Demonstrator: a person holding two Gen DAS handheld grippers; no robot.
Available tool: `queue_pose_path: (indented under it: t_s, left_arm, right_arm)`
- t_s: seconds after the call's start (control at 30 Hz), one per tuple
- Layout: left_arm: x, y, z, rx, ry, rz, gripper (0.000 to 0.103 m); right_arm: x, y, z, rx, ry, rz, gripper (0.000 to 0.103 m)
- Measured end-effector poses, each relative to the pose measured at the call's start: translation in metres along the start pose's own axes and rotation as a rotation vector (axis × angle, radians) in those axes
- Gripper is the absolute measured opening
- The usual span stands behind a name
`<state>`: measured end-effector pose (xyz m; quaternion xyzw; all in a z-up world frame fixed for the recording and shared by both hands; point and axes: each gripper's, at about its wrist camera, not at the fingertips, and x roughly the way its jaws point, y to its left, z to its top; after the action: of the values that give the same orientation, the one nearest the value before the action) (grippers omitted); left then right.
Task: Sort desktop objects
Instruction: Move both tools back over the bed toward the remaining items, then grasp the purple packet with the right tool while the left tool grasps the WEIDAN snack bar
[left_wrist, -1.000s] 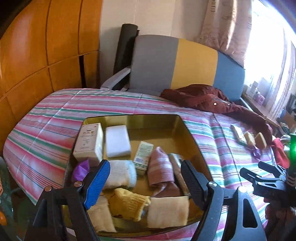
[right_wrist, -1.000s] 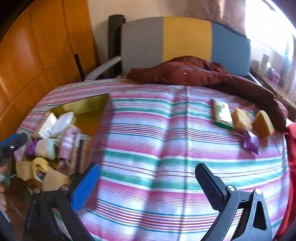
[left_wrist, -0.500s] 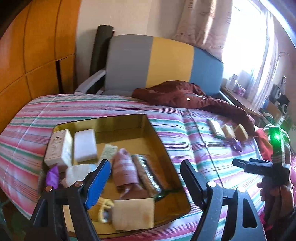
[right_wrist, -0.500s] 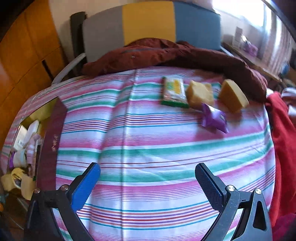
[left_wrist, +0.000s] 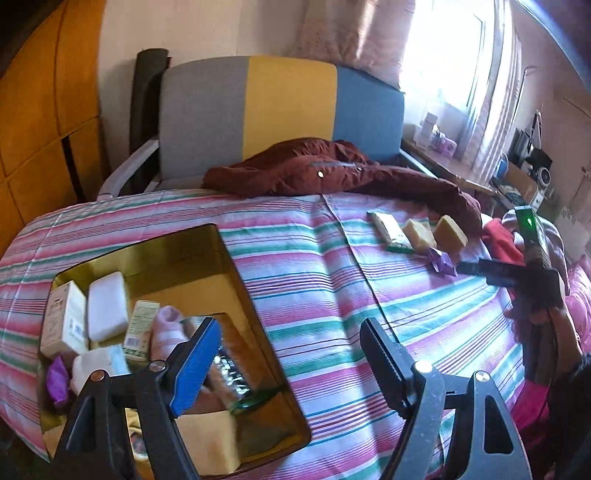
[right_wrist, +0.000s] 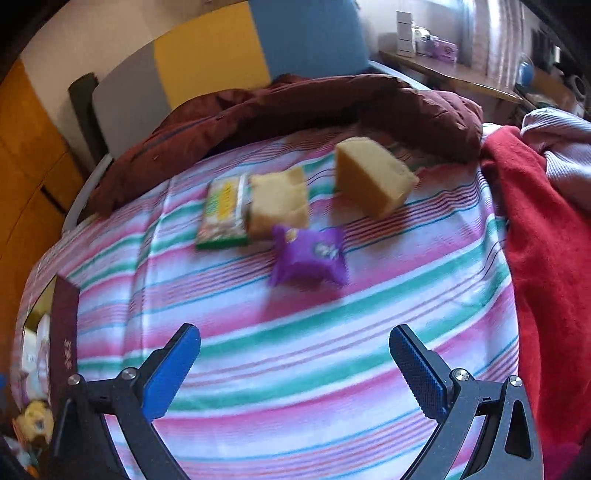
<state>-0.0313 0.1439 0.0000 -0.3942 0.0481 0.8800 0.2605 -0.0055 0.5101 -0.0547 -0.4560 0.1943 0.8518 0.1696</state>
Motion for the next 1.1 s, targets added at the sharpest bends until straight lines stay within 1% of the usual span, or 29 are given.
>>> queue_pose_path:
  t_s: [0.13,0.33,0.43,0.57,0.67,0.73,0.77,0.8,0.83,0.87,0.93,1.03,1.1]
  left_arm:
    - [0.01,-0.013,0.002,0.028,0.021,-0.005,0.079]
    - [0.029,-0.026,0.005,0.05,0.062,-0.013,0.079]
    - [0.039,-0.034,0.009,0.059,0.078,-0.023,0.079]
    - [0.051,-0.046,0.016,0.07,0.091,-0.038,0.079]
    - [0.059,-0.056,0.022,0.073,0.097,-0.053,0.079]
    - [0.066,-0.061,0.025,0.076,0.102,-0.062,0.079]
    - [0.069,-0.064,0.027,0.076,0.105,-0.067,0.079]
    - [0.073,-0.067,0.029,0.075,0.109,-0.073,0.079]
    - [0.077,-0.07,0.031,0.071,0.116,-0.08,0.079]
    - [0.08,-0.073,0.032,0.069,0.12,-0.084,0.079]
    - [0.09,-0.08,0.036,0.068,0.133,-0.098,0.079]
    - [0.104,-0.088,0.042,0.061,0.153,-0.117,0.079]
    - [0.113,-0.092,0.047,0.053,0.173,-0.13,0.078]
  right_arm:
    - [0.016,-0.007,0.014,0.014,-0.003,-0.006,0.103]
    - [0.042,-0.006,0.027,-0.019,0.004,-0.014,0.103]
    - [0.052,-0.006,0.033,-0.041,-0.007,-0.021,0.103]
    - [0.066,-0.007,0.04,-0.042,0.01,-0.001,0.103]
    - [0.076,-0.006,0.042,-0.054,0.028,-0.025,0.102]
    - [0.084,-0.005,0.041,-0.052,0.049,-0.03,0.09]
    - [0.086,-0.004,0.041,-0.054,0.048,-0.047,0.087]
    - [0.086,-0.003,0.042,-0.062,0.04,-0.056,0.078]
    - [0.086,-0.002,0.042,-0.07,0.04,-0.062,0.072]
    - [0.084,-0.001,0.044,-0.077,0.04,-0.063,0.06]
    - [0.084,0.001,0.044,-0.079,0.052,-0.058,0.06]
    - [0.086,0.005,0.044,-0.111,0.062,-0.082,0.058]
    - [0.086,0.007,0.045,-0.11,0.071,-0.075,0.056]
